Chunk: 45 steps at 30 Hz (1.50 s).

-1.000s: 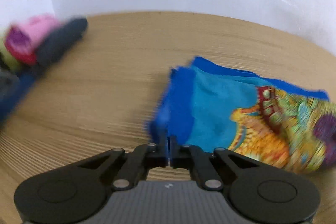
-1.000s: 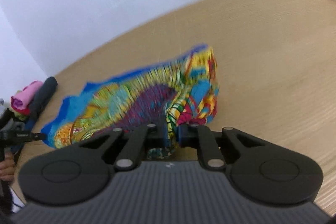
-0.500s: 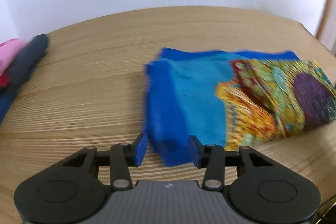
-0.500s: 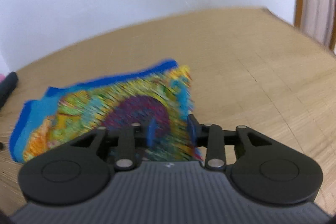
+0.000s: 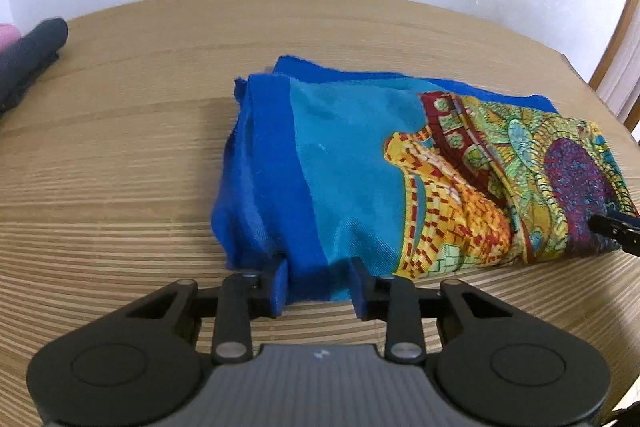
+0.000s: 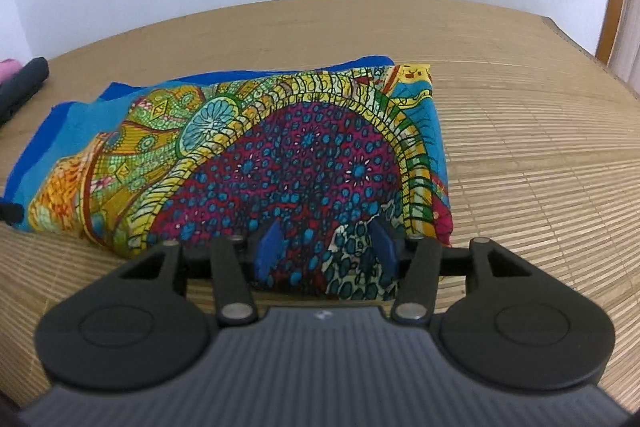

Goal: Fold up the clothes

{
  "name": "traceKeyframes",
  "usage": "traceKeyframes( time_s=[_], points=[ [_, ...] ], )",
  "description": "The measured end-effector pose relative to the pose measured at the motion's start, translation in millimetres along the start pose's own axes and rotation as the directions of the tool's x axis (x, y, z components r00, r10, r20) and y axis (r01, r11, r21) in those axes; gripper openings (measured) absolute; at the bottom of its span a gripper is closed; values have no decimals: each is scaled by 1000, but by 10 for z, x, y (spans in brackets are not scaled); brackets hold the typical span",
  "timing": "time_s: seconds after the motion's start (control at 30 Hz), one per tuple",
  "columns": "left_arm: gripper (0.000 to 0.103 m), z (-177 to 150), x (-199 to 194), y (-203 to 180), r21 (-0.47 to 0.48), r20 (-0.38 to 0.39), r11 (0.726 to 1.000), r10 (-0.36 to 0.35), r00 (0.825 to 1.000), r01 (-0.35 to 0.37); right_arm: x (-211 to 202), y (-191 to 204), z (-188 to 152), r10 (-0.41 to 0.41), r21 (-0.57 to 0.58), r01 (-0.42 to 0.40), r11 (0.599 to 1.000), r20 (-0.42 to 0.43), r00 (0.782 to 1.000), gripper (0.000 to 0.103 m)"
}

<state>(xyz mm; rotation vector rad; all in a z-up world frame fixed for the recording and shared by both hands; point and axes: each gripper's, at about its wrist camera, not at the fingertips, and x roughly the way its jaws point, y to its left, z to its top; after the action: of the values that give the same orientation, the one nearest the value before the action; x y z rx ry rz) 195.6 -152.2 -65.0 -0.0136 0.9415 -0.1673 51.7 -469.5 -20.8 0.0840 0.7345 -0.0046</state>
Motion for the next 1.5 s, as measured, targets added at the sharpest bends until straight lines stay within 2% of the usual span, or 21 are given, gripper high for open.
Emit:
traceKeyframes(
  time_s=[0.03, 0.1, 0.2, 0.27, 0.3, 0.37, 0.4, 0.47, 0.57, 0.63, 0.73, 0.8, 0.87, 0.97, 1.03, 1.07, 1.17, 1.23, 1.33, 1.4, 1.5],
  points=[
    [7, 8, 34, -11, -8, -1, 1000, 12, 1000, -12, 6, -3, 1, 0, 1, 0, 1000, -1, 1000, 53],
    [3, 71, -33, -52, 9, 11, 999, 45, 999, -45, 22, 0, 1, -3, -7, 3, 1000, -5, 1000, 53],
    [1, 197, -347, -98, 87, 64, 989, 113, 991, -119, 74, 68, 21, -27, -101, 25, 995, -14, 1000, 53],
    [0, 251, -498, -20, 141, 88, 968, 197, 976, -208, 85, 62, 50, -44, -138, 42, 990, -16, 999, 55],
    [0, 259, -526, 63, 156, 91, 952, 253, 963, -265, 83, 50, 62, -54, -147, 51, 988, -17, 998, 57],
    [0, 259, -488, 316, 150, 53, 928, 337, 940, -342, 73, 25, 75, -64, -153, 60, 986, -16, 998, 58],
    [0, 257, -480, 443, 123, 31, 928, 352, 936, -353, 69, 15, 81, -66, -157, 63, 986, -16, 998, 58],
    [1, 280, -536, 536, 78, 27, 949, 304, 952, -305, 48, 2, 109, -75, -154, 72, 985, -19, 997, 58],
    [11, 375, -579, 398, 50, 73, 981, 181, 981, -185, -105, -16, 240, -76, -97, 81, 992, 48, 996, 59],
    [18, 489, -440, 162, 81, 95, 990, 104, 990, -112, -181, -54, 393, -18, -43, 23, 999, 123, 992, 59],
    [26, 687, -87, -214, 165, 105, 984, 42, 994, -59, -16, -59, 652, 78, -30, -75, 997, 118, 990, 59],
    [28, 802, 179, -326, 200, 86, 977, 57, 995, -74, 203, -5, 776, 115, -54, -110, 992, 101, 988, 59],
    [28, 917, 446, -438, 234, 67, 968, 73, 995, -87, 461, 53, 843, 117, -77, -111, 991, 72, 991, 59],
    [31, 977, 803, -354, 266, 33, 946, 186, 982, -188, 878, 28, 890, 31, -117, -28, 993, 25, 999, 58],
    [54, 995, 867, -189, 253, 45, 942, 215, 976, -219, 1050, -120, 848, -62, -114, 69, 991, 64, 996, 61],
    [60, 1008, 878, -105, 243, 57, 943, 222, 973, -229, 1096, -229, 855, -92, -72, 97, 993, 73, 993, 62],
    [59, 1090, 885, 90, 195, 19, 952, 237, 971, -236, 1154, -547, 918, -166, 64, 162, 985, 64, 984, 62],
    [55, 1098, 812, 133, 165, -11, 966, 206, 979, -201, 1030, -647, 916, -166, 119, 159, 980, 57, 984, 62],
    [63, 951, 588, 118, 147, -20, 977, 156, 988, -151, 656, -762, 779, -119, 232, 105, 967, 45, 992, 62],
    [68, 780, 417, 107, 136, -24, 980, 147, 989, -142, 356, -817, 572, -65, 300, 50, 953, 41, 997, 64],
    [71, 507, 226, 86, 83, -58, 990, 121, 991, -116, -73, -837, 121, -24, 363, 13, 932, 25, 999, 72]
  ],
)
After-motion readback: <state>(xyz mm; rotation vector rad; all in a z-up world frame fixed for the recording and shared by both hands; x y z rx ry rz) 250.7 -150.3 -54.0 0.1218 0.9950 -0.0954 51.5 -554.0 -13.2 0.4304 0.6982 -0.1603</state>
